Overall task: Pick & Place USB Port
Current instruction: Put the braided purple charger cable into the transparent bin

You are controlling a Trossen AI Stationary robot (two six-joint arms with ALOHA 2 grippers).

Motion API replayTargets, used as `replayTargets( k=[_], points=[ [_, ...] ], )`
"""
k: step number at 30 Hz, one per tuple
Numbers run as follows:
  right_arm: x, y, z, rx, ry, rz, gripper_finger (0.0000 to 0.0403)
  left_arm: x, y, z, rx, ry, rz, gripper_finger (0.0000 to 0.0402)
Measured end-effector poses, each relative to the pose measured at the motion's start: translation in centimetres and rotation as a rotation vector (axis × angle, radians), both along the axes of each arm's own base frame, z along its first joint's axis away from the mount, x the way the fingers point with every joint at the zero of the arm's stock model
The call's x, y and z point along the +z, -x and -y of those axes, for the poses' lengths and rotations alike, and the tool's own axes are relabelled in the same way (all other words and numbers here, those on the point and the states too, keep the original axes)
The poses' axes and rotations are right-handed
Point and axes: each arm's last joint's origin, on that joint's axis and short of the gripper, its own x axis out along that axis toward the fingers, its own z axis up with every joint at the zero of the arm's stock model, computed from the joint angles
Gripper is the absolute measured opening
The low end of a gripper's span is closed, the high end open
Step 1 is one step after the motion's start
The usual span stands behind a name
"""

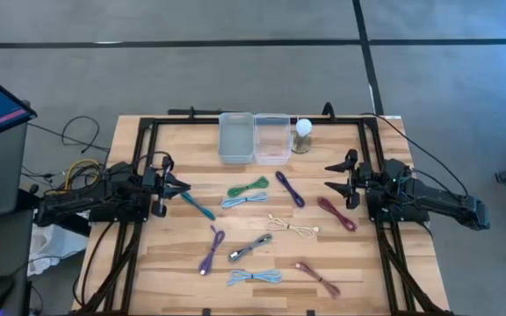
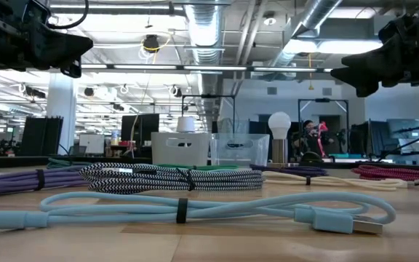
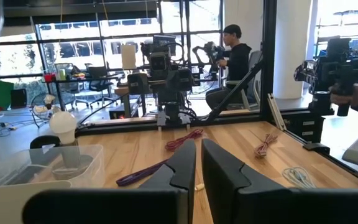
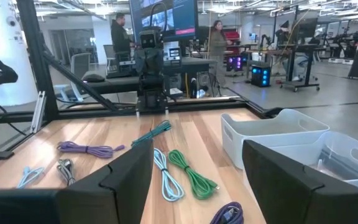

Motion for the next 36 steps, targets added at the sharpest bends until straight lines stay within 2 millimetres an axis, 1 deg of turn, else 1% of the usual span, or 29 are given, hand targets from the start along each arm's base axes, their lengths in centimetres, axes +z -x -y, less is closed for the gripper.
replayTargets(
  k=[14,19,36],
  points=[
    [0.00,0.00,0.03,-0.010,-0.001,0.000,0.0238,0.09,0.01,0.00,0.000,-0.002,0.010,0.0027],
    [-0.01,-0.01,-0.02,-0.001,-0.057,0.007,0.0238,0.10,0.01,0.00,0.000,-0.002,0.010,0.0027],
    [0.00,-0.03,-0.09,0.008,-0.053,0.006,0.0238,0.15,0.02,0.00,0.000,-0.003,0.016,0.0027]
  ],
)
